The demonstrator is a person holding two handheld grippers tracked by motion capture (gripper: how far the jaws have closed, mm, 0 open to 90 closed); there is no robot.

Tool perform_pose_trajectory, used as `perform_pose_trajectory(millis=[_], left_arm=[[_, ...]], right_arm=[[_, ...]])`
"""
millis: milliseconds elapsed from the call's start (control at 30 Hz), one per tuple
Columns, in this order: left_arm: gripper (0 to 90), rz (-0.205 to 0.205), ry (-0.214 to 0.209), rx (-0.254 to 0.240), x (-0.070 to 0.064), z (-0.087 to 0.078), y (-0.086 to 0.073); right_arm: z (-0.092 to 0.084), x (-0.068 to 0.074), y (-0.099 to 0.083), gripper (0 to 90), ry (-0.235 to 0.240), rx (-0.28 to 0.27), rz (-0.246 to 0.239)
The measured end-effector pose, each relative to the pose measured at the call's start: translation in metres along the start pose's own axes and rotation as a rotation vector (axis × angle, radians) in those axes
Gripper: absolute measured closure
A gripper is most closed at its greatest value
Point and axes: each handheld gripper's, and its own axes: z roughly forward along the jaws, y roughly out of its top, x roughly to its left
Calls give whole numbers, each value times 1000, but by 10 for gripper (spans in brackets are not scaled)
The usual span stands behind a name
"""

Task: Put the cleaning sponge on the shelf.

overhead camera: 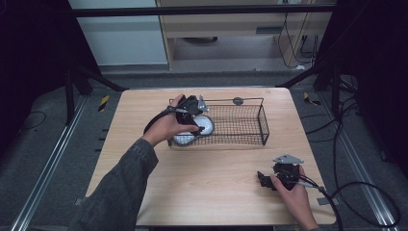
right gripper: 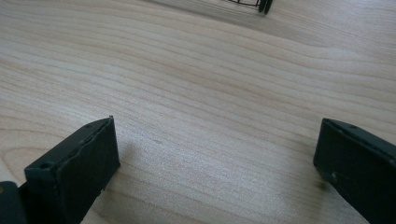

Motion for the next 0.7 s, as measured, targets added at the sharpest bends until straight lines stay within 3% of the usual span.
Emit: perform_pose_trajectory(millis=[267, 700], left_arm=[[44, 8, -1, -21, -9, -6, 2], [43, -31, -13, -40, -26, -19, -4]], right_arm=[[0, 0, 0, 4, 0, 0, 0], [0, 0, 0, 4, 1, 0, 2]])
